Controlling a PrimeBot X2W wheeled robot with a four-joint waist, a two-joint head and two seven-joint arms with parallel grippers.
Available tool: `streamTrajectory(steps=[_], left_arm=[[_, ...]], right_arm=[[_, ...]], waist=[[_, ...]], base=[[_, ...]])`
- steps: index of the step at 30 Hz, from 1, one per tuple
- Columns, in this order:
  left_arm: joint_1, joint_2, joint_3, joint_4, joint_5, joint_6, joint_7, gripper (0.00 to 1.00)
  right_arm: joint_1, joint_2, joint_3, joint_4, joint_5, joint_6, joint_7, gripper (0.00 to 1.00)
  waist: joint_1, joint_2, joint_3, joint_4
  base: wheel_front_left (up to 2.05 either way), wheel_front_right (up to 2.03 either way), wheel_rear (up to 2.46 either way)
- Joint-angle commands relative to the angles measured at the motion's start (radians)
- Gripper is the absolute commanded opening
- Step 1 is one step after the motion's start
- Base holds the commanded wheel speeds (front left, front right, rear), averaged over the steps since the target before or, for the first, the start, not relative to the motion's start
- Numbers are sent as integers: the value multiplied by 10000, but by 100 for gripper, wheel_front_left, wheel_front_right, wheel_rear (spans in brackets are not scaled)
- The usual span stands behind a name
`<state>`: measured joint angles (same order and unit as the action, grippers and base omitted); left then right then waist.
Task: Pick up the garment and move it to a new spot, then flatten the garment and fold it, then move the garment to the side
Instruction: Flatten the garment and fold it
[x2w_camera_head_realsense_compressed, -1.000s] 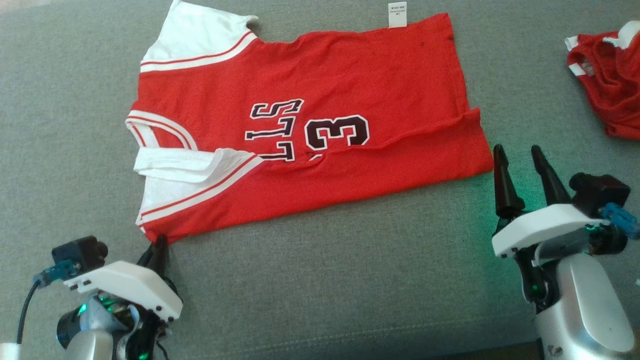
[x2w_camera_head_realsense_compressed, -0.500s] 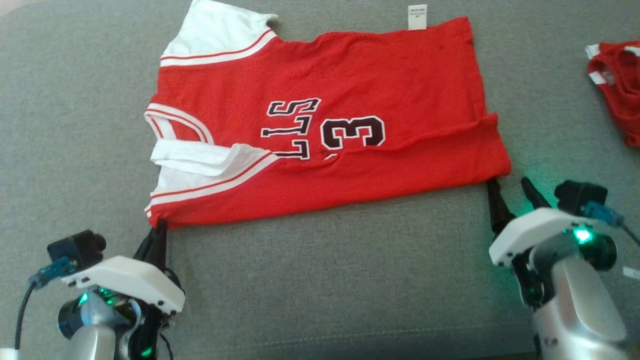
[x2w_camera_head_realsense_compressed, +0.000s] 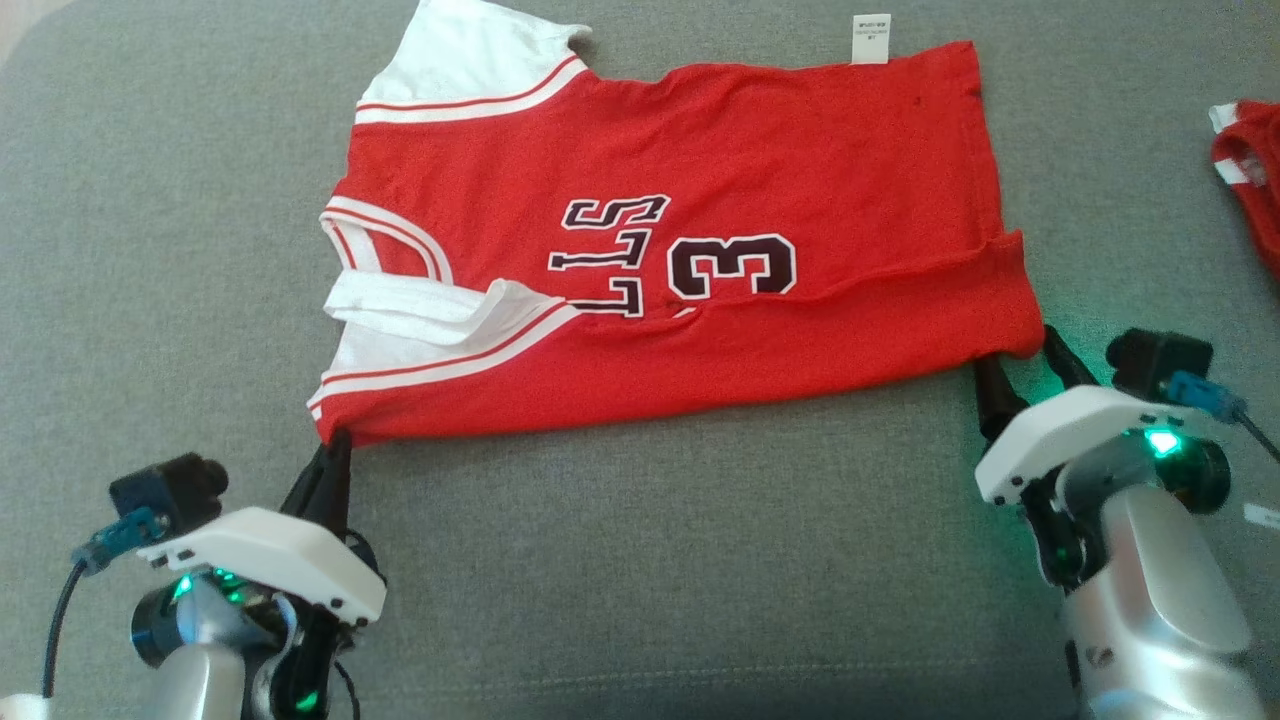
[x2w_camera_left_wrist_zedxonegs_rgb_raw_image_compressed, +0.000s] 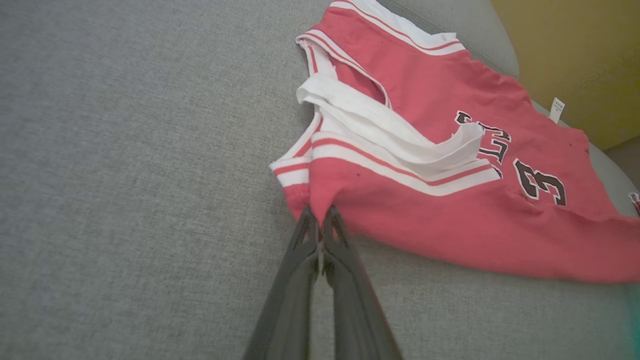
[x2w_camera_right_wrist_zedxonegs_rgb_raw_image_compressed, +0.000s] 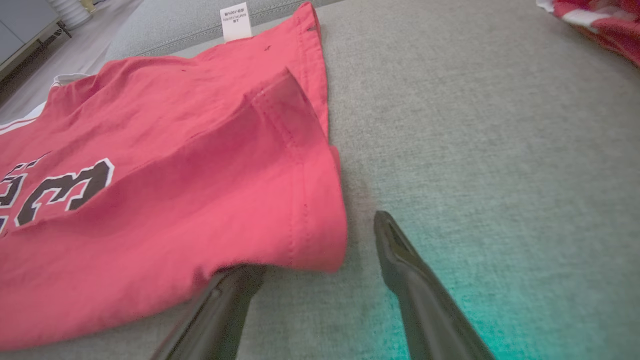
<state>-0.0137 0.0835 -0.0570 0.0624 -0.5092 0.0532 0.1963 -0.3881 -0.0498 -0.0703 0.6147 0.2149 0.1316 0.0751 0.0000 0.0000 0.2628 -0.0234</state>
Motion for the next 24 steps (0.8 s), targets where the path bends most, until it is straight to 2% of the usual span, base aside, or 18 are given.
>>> streamTrajectory(steps=[1, 10, 14, 17, 24], left_arm=[[-353, 33, 267, -411, -64, 4, -80, 0], [-203, 81, 346, -455, -151, 80, -151, 0], [-249, 107, 336, -455, -161, 90, -167, 0], [-333, 117, 280, -430, -159, 75, -156, 0], [-429, 139, 236, -365, -178, 90, -182, 0]], right_arm=[[178, -5, 125, -465, -166, -9, -100, 100], [1096, -5, -384, -2859, -364, -9, 55, 100], [1203, -5, -174, -3592, -205, -9, 473, 100], [1169, -5, 90, -3445, -17, -9, 806, 100], [895, -5, -10, -2133, -98, -9, 883, 100]], waist=[[0, 0, -14, 2], [0, 0, 2, -249], [0, 0, 82, -288], [0, 0, 155, -217], [0, 0, 255, 57]], base=[[0, 0, 0], [0, 0, 0], [0, 0, 0], [0, 0, 0], [0, 0, 0]])
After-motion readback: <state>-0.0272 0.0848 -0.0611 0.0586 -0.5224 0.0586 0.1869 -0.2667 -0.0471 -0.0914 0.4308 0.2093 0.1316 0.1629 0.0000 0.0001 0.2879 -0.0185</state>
